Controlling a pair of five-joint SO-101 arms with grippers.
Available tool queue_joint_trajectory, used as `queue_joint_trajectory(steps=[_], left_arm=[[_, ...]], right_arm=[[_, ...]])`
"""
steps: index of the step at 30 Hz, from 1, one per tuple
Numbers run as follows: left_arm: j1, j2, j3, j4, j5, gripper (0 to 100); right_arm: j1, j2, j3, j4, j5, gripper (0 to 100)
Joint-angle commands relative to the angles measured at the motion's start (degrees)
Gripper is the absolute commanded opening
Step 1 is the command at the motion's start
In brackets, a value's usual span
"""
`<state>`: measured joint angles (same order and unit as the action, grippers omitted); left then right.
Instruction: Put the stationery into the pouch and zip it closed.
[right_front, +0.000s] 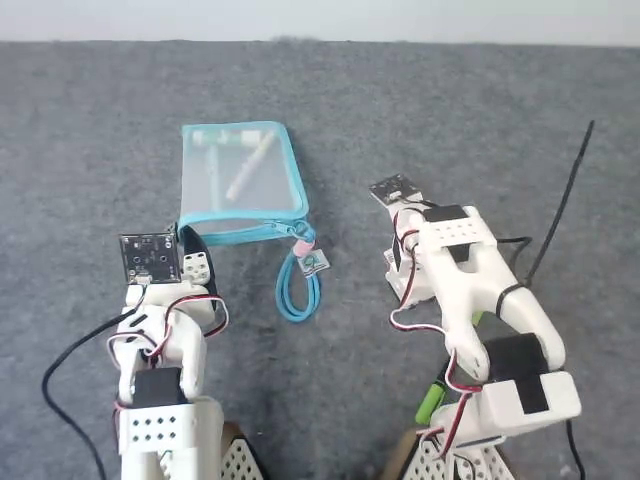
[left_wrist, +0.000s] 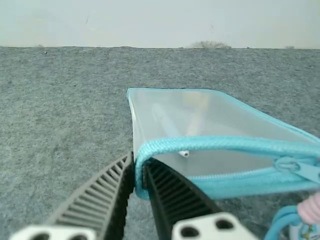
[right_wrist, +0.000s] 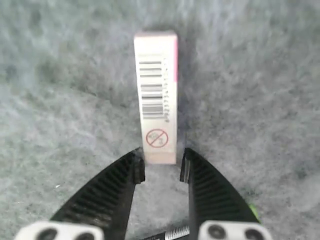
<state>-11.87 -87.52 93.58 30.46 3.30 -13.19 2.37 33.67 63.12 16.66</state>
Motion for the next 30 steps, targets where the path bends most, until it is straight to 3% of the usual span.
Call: queue_joint_trajectory(steps=[1, 10, 16, 20, 30], left_arm=[[0.4, -0.9, -3.6, -1.0, 0.5, 1], [0.4, -0.9, -3.6, -0.9, 0.5, 1], [0.4, -0.9, -3.6, -0.9, 0.5, 1], [0.4, -0.9, -3.6, -0.9, 0.5, 1], [5.0, -0.9, -2.5, -1.0, -2.3, 1]], right_arm=[[-0.1, -2.5, -0.3, -3.0, -1.0, 13.1], [-0.4, -2.2, -0.2, -4.2, -1.0, 12.5], [-0.1, -2.2, 1.1, -3.8, -1.0, 0.2], [1.0, -3.8, 0.8, -1.3, -0.9, 0.7], [1.4, -29.9, 1.1, 14.2, -0.5, 0.9]])
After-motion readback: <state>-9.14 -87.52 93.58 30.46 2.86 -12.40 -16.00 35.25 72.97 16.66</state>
